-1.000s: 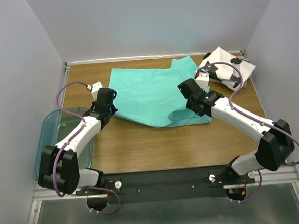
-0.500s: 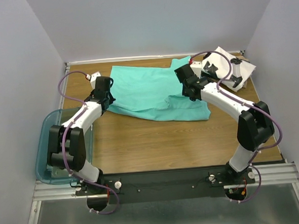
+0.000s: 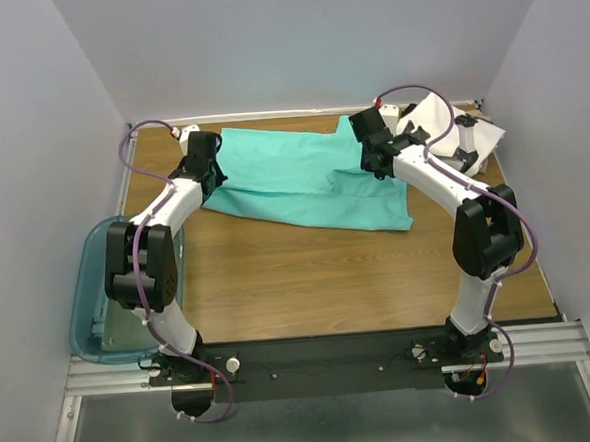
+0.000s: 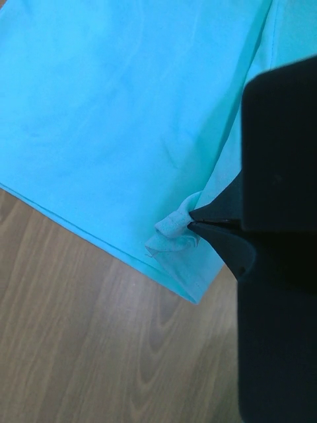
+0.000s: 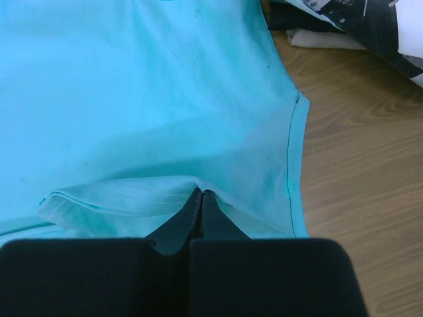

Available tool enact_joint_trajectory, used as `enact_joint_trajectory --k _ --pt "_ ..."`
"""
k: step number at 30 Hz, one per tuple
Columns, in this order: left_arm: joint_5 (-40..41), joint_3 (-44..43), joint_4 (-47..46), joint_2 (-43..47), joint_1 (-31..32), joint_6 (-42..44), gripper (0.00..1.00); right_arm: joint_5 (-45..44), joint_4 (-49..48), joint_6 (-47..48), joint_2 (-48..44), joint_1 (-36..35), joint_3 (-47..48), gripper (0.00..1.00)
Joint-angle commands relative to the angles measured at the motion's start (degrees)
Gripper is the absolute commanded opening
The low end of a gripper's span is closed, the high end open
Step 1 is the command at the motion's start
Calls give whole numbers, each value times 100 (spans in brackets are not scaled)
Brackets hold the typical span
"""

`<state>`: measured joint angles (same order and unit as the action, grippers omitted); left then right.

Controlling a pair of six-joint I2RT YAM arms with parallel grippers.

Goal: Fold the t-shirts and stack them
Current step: Fold the tshirt

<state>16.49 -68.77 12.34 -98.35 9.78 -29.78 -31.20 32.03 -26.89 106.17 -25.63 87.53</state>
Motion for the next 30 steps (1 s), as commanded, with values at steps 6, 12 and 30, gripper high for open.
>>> enact_joint_trajectory --k 6,12,30 --pt "-163 -716 190 -711 -204 227 0 193 -83 246 509 198 625 0" --pt "-331 -1032 225 -1116 -380 297 4 246 -109 264 817 269 827 0" --pt "-971 -499 -442 -493 -117 464 72 228 -136 414 1539 497 1734 82"
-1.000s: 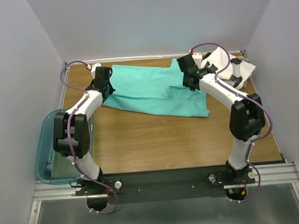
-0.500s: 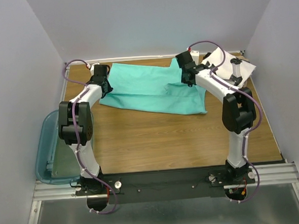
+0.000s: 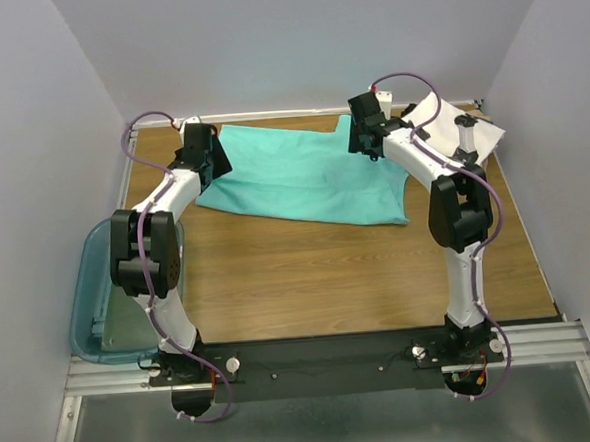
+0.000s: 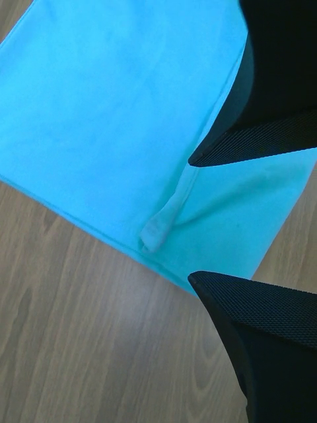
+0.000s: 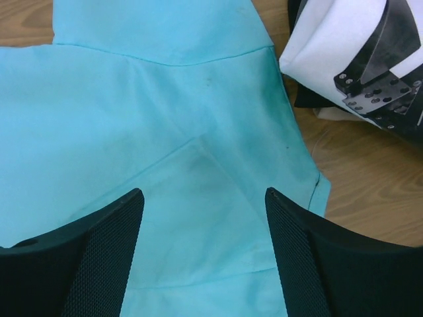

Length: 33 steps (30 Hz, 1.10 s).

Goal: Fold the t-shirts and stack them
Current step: Fold the tshirt

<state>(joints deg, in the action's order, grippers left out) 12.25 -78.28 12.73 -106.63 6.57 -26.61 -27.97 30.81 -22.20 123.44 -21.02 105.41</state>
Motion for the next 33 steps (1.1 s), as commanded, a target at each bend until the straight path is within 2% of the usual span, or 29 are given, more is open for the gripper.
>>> enact_joint_trajectory --k 1,6,9,13,23,33 --pt "-661 550 -595 353 239 156 73 1 -22 -65 -275 36 -151 83" --pt "-1355 876 -1062 213 301 112 73 800 -294 -118 -855 27 -1020 85" --pt "-1401 972 -1088 55 301 77 73 1598 -706 -267 -1390 27 -1861 85" --pt "-1453 1139 -1176 -33 301 51 73 2207 -1225 -391 -1673 27 -2717 85" --pt "-1533 1456 -1238 -113 257 -11 73 2111 -1560 -759 -1884 19 -4000 85" --pt "-1410 1833 -1238 142 240 -72 73 1952 -1551 -1138 -2649 19 -5239 86"
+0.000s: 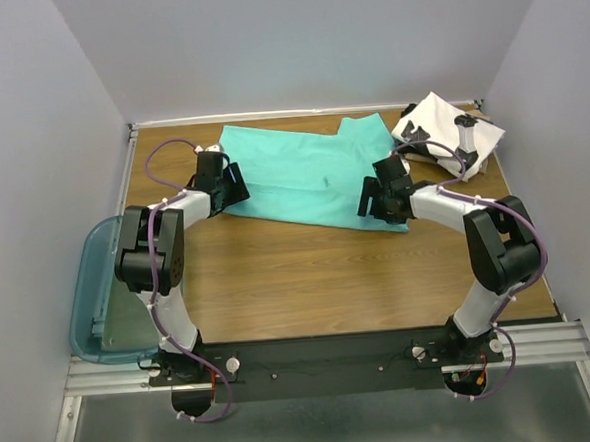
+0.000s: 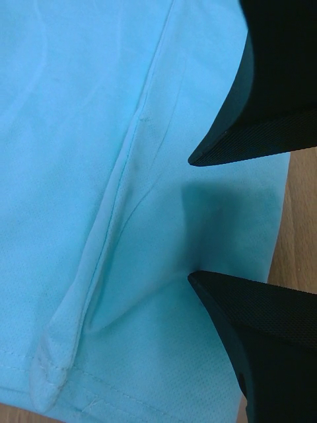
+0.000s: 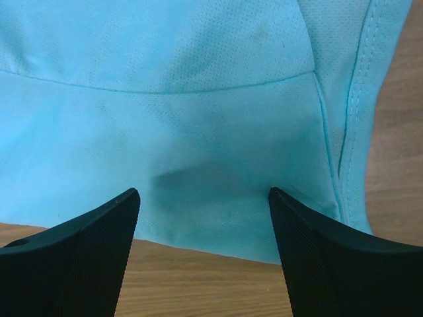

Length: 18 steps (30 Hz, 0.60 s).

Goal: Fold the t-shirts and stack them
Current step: Fold the tshirt

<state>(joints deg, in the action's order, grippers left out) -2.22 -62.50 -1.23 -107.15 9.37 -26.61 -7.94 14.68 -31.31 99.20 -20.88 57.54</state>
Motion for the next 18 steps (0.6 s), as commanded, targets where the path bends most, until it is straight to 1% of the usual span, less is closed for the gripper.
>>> enact_joint_trajectory --k 1,5,12,18 --pt "63 291 159 221 -40 -81 73 -32 62 -270 -278 5 -541 85" --pt "81 519 159 388 -40 -125 73 -32 62 -349 -603 5 -980 86" --pt "125 1099 -17 915 -40 -274 73 3 79 -534 -1552 5 -1833 86" --pt "178 1767 -26 1828 74 -345 73 91 237 -648 -2430 5 -2247 86"
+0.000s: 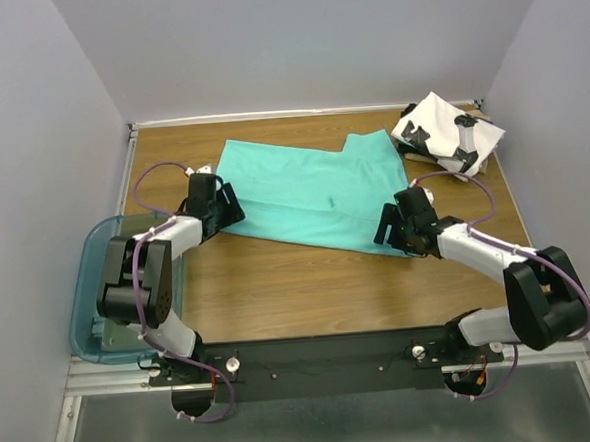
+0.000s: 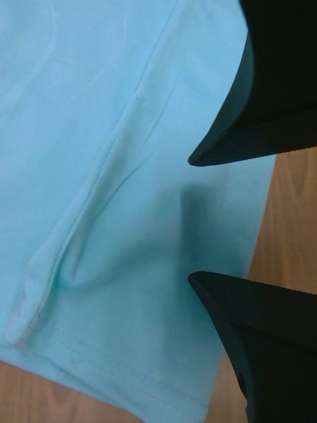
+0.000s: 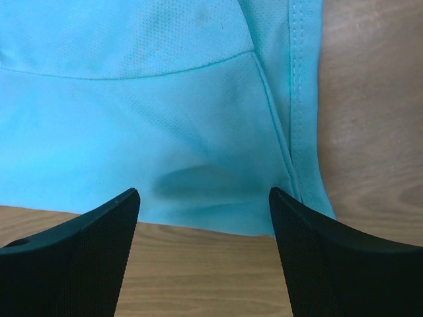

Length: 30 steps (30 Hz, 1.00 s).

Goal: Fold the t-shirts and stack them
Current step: Fold the tshirt

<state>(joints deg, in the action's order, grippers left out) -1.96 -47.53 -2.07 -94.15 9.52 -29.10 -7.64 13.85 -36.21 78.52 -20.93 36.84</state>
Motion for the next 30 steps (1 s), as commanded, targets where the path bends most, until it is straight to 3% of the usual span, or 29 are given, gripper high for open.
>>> enact_joint_trajectory --k 1,10,19,30 --pt "361 427 75 834 189 -157 73 69 364 -150 -442 18 -203 86" --pt "591 516 -127 1663 1184 -465 73 201 786 87 -1164 10 306 86" --pt "57 543 -1137 698 1324 -351 73 992 154 386 -549 -52 728 86" --pt "152 947 -1674 28 1518 -385 73 852 -277 272 374 -52 386 87"
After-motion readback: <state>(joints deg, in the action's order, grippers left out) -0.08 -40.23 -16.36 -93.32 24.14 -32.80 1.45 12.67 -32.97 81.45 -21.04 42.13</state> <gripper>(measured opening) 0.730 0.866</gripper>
